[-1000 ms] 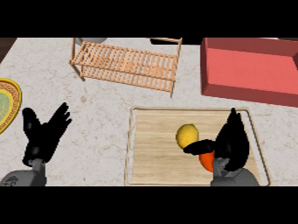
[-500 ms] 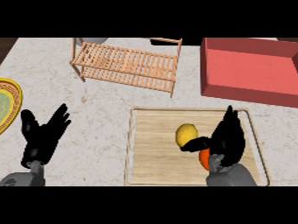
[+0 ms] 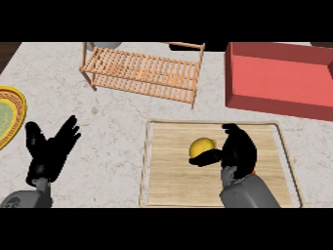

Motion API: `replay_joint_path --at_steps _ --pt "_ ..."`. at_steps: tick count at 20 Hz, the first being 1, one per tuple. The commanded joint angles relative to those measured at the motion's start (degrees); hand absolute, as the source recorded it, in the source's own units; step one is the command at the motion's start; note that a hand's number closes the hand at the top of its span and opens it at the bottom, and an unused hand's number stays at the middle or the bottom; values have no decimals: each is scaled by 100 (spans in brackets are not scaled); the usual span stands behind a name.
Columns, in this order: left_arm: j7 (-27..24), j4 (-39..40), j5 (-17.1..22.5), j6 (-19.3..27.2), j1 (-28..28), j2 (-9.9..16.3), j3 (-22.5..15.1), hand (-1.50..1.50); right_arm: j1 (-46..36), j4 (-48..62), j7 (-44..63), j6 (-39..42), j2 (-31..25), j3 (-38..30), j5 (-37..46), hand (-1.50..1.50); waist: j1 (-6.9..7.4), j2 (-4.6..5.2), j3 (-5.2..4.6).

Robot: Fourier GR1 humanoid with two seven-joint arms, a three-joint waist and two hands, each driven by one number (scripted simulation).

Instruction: Pick the lemon from the tray and place it in the tiered shelf

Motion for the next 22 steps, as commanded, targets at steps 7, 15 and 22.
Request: replay_joint_path --at_steps 7,15,22 --pt "-37 295 -14 -78 -240 32 215 0 -961 1104 912 -917 -1 728 -437 150 -50 78 30" --pt "271 -13 -185 -195 -599 -214 -359 0 -2670 1249 -221 -351 -3 2880 -2154 150 879 210 37" --pt "290 223 -209 -110 -668 -232 -267 0 -4495 1035 302 -990 -3 3049 -2242 150 635 79 12"
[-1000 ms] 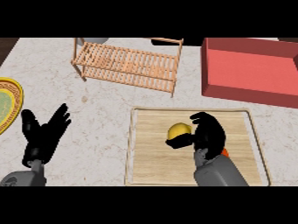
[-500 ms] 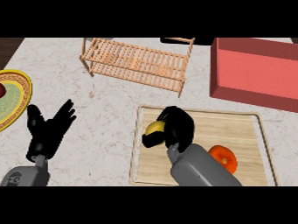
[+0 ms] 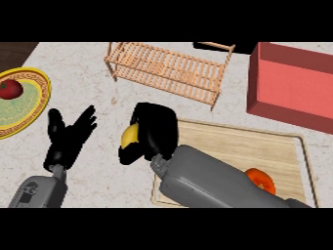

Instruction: Pick the lemon from the tray and place it in the tiered shelf

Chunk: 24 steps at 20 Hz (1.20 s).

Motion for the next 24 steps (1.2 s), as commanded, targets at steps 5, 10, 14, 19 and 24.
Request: replay_joint_path --at_steps 5,10,14,19,24 --pt "114 -3 -50 172 144 -123 -34 0 -2022 -3 1607 -356 43 -42 368 150 -218 -175 -15" --pt "-15 162 -65 199 92 -32 115 0 -3107 230 2126 25 42 -466 326 150 -335 -171 -28" --pt "45 122 3 166 83 -7 169 0 -3793 700 2260 160 42 -796 319 150 -410 -171 -26" --pt "-50 -18 -6 169 325 92 240 0 -4581 1321 2265 343 42 -1452 194 150 -506 -156 -15" --pt "-47 3 103 68 333 160 357 0 -5135 1928 2195 306 43 -1748 222 150 -602 -119 -12"
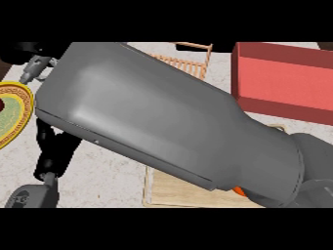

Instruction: Pick the lemon from the tray and place it in the tiered shelf

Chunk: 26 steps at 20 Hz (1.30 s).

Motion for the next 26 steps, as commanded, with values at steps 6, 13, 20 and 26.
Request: replay_joint_path --at_steps 6,13,20,26 --pt "-74 -5 -33 26 112 -16 41 0 -1095 1422 693 190 68 -957 20 150 -154 53 11" --pt "-70 101 68 -85 -150 63 218 0 -1177 2191 -343 343 69 -1336 -422 150 -141 100 8" --pt "14 -261 36 -75 244 93 200 0 -858 2936 -1228 162 70 -1403 -253 150 -131 99 15" --pt "-33 -333 25 -206 224 126 188 0 -807 3465 -1515 -94 70 -1481 -219 150 -36 129 10"
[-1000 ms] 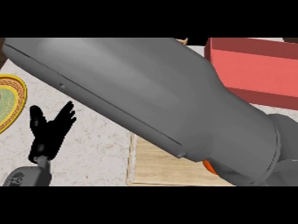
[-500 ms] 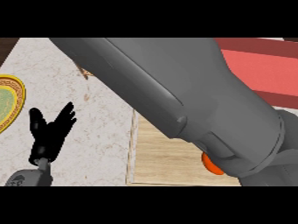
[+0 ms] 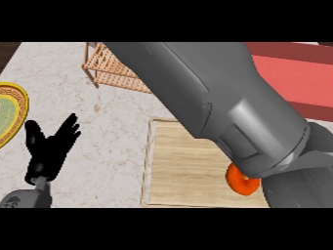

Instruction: Pick the lemon from the tray and place it in the tiered shelf

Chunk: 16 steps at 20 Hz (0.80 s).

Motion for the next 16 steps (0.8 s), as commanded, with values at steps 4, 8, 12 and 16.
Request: replay_joint_path --at_steps 4,8,12,16 --pt "34 -7 110 -122 85 1 91 0 68 569 -405 -294 12 -144 190 150 23 16 0" --pt "25 5 -142 82 -102 -136 -71 0 -82 652 -534 -430 12 -187 183 150 94 33 -2" --pt "4 96 -84 -50 -298 -154 -65 0 164 743 -951 -619 12 -171 157 150 189 72 -9" --pt "69 -39 -66 29 -24 -103 56 0 14 881 -1223 -369 -104 -490 126 150 45 25 1"
